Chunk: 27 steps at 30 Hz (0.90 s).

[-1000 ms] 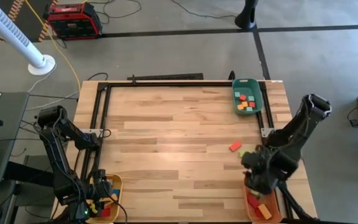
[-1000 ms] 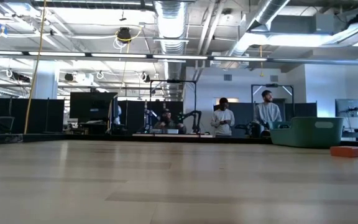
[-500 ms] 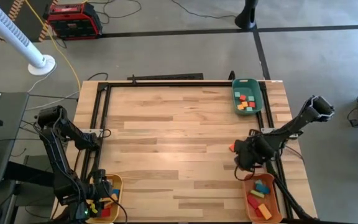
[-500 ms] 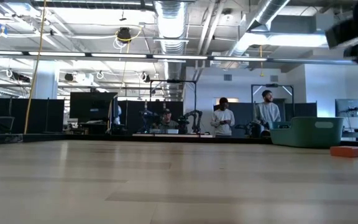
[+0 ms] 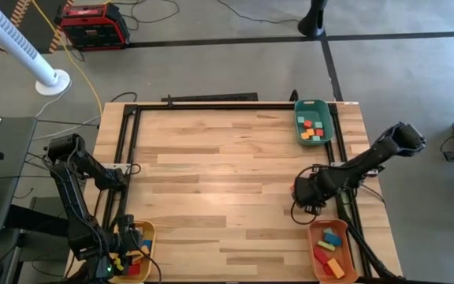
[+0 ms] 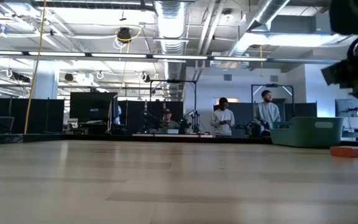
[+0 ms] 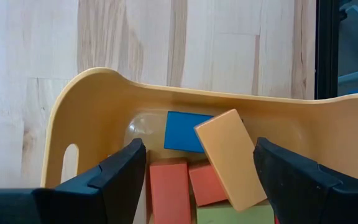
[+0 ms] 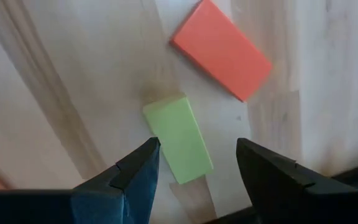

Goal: Sort blocks by size
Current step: Put the light green thin rectangle block into the orange bin

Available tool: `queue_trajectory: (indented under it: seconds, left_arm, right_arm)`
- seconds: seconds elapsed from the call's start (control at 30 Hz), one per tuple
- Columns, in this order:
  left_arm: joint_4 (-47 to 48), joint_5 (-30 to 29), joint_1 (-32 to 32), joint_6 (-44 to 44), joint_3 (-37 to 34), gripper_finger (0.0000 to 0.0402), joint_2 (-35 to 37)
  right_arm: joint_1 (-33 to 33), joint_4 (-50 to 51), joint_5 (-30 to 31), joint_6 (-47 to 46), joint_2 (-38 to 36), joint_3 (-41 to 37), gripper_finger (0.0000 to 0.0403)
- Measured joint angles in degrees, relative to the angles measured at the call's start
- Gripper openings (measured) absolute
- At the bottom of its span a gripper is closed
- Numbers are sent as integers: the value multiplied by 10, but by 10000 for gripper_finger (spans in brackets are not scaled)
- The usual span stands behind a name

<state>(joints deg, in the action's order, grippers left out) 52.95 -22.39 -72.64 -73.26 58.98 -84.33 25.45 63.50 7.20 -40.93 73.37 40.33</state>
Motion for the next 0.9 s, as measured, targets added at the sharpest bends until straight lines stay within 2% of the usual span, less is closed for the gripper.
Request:
queue_trajectory:
  seconds: [0.27, 0.67, 0.77, 0.9]
  left_arm:
    - [0, 0, 0, 0, 0, 285, 0]
    - [0, 0, 0, 0, 0, 285, 0]
    - [0, 0, 0, 0, 0, 285, 0]
    - [0, 0, 0, 0, 0, 285, 0]
  right_arm:
    - [-24, -46, -46, 20, 0, -50, 248]
    - [-22, -134, -60, 11, -1, -99, 246]
    - [-22, -136, -60, 9, -1, -100, 228]
    - [-22, -141, -60, 5, -1, -100, 181]
